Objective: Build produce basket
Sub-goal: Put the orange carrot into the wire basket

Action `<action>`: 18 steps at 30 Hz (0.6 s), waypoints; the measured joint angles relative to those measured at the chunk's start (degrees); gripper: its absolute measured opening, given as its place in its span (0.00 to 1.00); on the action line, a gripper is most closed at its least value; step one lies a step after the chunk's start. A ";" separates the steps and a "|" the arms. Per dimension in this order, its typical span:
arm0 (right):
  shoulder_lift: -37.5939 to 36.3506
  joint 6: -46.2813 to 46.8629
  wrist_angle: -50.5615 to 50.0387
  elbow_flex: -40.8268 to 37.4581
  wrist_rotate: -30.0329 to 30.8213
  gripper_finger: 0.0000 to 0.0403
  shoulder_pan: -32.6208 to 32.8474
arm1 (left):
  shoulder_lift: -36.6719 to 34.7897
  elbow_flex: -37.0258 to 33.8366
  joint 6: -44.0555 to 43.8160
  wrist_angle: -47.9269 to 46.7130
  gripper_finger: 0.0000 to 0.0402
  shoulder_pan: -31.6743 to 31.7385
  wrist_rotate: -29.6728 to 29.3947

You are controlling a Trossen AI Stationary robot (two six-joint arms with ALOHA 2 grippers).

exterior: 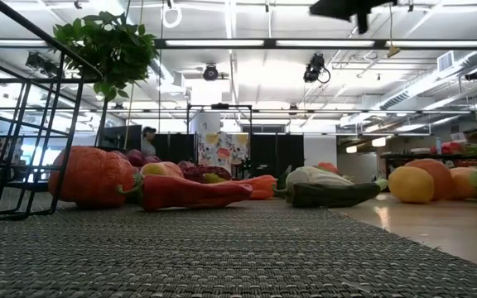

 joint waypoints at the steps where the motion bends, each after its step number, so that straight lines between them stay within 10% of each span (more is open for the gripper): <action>1: 2.31 2.28 -1.77 2.00 -0.04 0.04 0.00 | 0.74 -0.04 -0.91 -3.74 0.22 0.00 0.70; 8: 14.69 8.14 1.68 10.06 -0.56 0.04 0.00 | 4.52 -0.11 -11.20 -25.54 0.54 0.17 1.40; 18: 19.43 14.19 13.91 12.00 -6.60 0.04 0.00 | 11.82 -0.17 -24.63 -30.96 0.78 3.03 2.44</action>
